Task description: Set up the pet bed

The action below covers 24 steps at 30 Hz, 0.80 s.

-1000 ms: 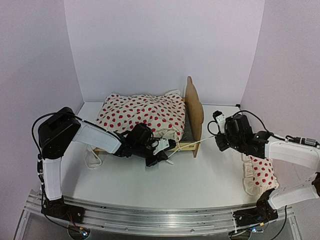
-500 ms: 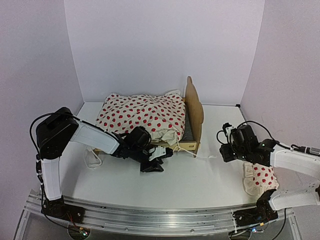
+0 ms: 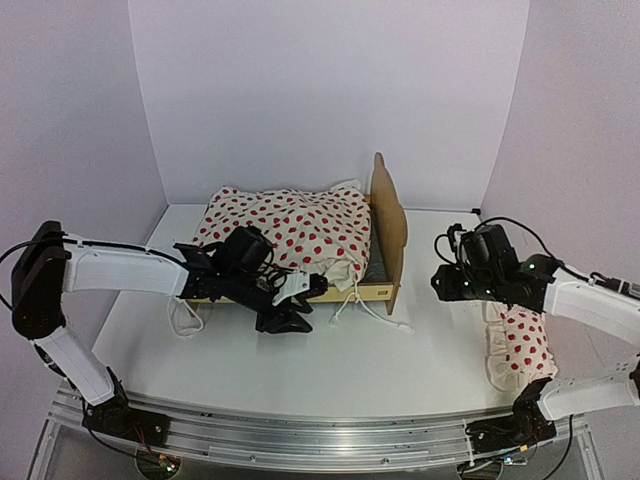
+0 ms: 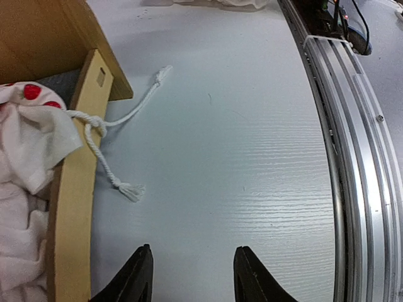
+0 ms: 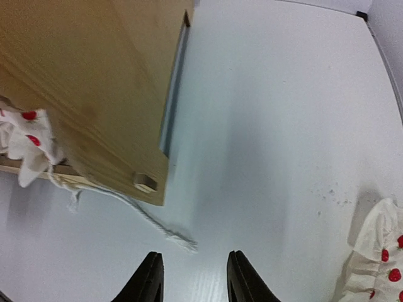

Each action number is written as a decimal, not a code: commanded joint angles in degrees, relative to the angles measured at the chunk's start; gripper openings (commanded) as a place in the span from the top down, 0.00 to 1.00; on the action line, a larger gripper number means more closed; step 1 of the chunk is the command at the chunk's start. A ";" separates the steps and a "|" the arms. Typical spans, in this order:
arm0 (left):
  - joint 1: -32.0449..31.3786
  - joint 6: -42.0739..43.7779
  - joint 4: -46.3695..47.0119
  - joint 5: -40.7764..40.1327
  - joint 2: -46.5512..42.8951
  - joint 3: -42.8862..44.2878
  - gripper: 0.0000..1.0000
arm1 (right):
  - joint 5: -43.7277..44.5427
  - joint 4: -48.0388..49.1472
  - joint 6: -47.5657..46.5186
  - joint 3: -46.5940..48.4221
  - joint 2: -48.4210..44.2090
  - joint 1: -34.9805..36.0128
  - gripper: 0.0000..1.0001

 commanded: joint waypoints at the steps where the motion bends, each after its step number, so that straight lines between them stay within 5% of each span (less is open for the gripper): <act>1: 3.19 -1.42 -7.57 -3.64 -9.71 0.36 0.52 | -0.16 1.19 2.39 9.13 5.17 8.53 0.67; 7: 15.12 -2.41 -8.57 -10.74 -20.33 -4.44 0.33 | -0.88 2.23 12.71 17.49 16.78 15.67 0.65; 10: 22.48 -2.84 -7.63 -13.39 -24.64 -8.03 0.26 | -1.33 1.95 16.06 23.48 24.48 16.74 0.55; 17: 30.37 0.56 -5.41 -15.96 -31.28 -16.66 0.21 | -0.93 1.01 18.74 36.03 38.12 16.73 0.54; 24: 31.09 5.42 2.89 -15.65 -32.82 -23.66 0.24 | 6.29 -1.35 20.59 38.83 43.46 16.64 0.60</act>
